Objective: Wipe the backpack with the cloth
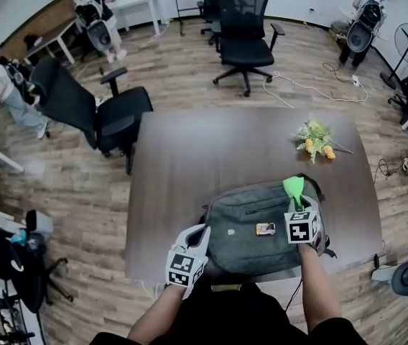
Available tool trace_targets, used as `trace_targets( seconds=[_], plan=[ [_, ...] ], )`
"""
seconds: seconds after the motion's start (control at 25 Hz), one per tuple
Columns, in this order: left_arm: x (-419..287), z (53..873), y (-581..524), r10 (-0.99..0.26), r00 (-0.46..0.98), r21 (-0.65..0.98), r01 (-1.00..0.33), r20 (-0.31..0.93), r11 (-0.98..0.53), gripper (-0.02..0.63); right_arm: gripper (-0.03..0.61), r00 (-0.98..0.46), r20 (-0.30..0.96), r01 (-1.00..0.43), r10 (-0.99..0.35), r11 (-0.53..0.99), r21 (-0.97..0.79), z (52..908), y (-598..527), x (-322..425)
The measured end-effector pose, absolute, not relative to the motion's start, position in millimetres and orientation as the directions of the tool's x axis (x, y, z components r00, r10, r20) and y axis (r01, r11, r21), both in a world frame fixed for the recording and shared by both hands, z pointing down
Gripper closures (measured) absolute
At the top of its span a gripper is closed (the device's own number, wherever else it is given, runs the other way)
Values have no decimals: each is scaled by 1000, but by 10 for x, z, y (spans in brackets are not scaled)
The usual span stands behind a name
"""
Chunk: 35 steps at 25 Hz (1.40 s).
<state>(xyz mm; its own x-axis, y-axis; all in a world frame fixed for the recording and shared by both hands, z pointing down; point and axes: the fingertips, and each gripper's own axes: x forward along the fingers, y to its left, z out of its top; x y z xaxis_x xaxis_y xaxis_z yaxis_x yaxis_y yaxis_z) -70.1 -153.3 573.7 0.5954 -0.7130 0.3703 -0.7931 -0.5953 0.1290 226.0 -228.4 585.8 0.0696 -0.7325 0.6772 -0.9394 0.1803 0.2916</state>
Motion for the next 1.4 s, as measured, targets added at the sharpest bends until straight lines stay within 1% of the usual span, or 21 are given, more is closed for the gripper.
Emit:
trace_targets(
  seconds=[0.12, 0.4, 0.68, 0.84, 0.96, 1.12, 1.4],
  plan=[
    [-792, 5755, -1564, -727, 575, 120, -808, 374, -577, 595, 505, -35, 683, -959, -729, 217, 183, 5907, -2168, 1861],
    [-943, 5782, -1501, -739, 547, 110, -826, 392, -553, 595, 505, -188, 697, -947, -692, 316, 58, 6072, -1894, 1105],
    [-1065, 5930, -1373, -729, 532, 114, -834, 432, -541, 595, 505, -375, 722, -889, -582, 447, -102, 6302, -1560, 228],
    [-1059, 5978, -1277, -706, 547, 128, -822, 449, -556, 595, 505, -445, 722, -856, -529, 487, -170, 6387, -1404, -138],
    [-1084, 6027, -1228, -704, 542, 124, -824, 459, -554, 595, 505, -459, 734, -844, -501, 504, -184, 6480, -1328, -274],
    [-1120, 6066, -1185, -704, 533, 119, -828, 469, -548, 595, 505, -438, 752, -844, -493, 513, -155, 6578, -1315, -260],
    [-1115, 6136, -1126, -689, 541, 118, -819, 482, -561, 595, 506, -338, 785, -885, -519, 459, -78, 6602, -1365, 152]
  ],
)
